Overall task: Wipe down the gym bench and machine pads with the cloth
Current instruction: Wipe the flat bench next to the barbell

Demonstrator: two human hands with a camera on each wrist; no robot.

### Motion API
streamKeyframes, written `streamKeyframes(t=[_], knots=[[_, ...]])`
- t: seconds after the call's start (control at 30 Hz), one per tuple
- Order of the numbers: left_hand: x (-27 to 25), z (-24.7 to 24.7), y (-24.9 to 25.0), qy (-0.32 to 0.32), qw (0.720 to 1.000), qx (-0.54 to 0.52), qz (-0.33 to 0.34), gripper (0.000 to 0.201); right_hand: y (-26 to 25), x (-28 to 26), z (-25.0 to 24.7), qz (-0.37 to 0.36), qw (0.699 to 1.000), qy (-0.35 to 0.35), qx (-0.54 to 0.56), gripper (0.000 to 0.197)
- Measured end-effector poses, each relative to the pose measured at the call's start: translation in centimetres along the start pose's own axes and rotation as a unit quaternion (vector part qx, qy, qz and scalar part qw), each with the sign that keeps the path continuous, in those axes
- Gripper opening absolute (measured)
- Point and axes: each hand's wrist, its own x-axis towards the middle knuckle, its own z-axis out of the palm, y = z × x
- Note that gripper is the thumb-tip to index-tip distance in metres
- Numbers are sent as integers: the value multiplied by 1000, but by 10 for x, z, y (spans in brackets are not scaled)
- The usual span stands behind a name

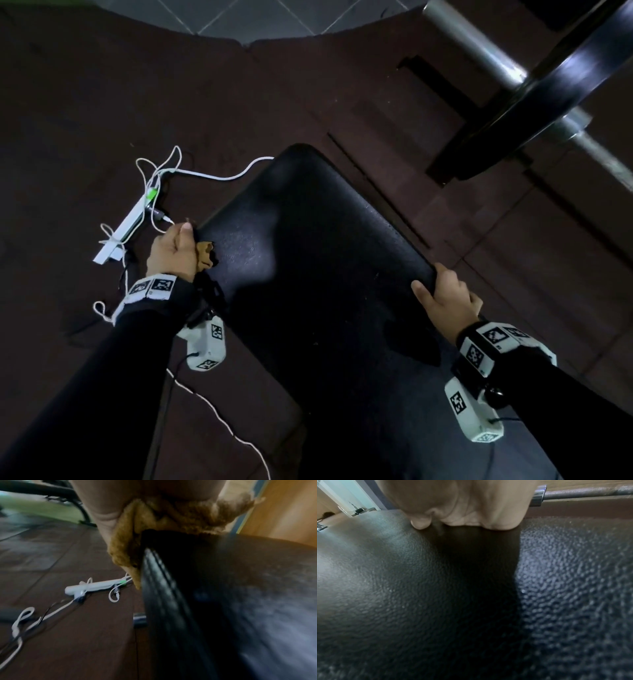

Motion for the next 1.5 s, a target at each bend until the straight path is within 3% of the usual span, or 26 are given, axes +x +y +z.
streamKeyframes(t=[0.1, 0.2, 0.33, 0.57, 0.77, 0.83, 0.93, 1.1, 1.2, 1.5], knots=[[-31, 11, -11, 51, 994, -89, -43, 44, -5, -2, -3, 4, 1000, 5, 2, 61], [-71, 28, -14, 63, 993, -74, -62, 57, -8, -6, -5, 0, 1000, 16, 4, 60], [-124, 50, -19, 44, 988, -100, -105, 63, -10, -9, -5, -7, 999, 32, 0, 59], [-219, 87, -30, 5, 985, -139, -99, 69, -4, -3, 1, -22, 999, 42, 22, 54], [-250, 91, -36, -48, 983, -143, -107, 74, 1, -2, 2, -37, 998, 41, 39, 58], [-253, 85, -39, -78, 984, -113, -115, 71, 3, -4, -1, -45, 997, 26, 56, 60], [-261, 71, -42, -133, 981, -44, -132, 46, 10, -16, -12, -79, 993, -9, 81, 67], [-288, 34, -36, -185, 980, 21, -72, 38, 18, -54, -41, -155, 982, -32, 103, 58], [-306, 6, -18, -198, 979, 26, -44, 36, 15, -84, -61, -160, 971, -83, 155, 53], [-374, -88, 53, -163, 984, 25, 69, 29, -7, -204, -127, -271, 940, -137, 154, 42]])
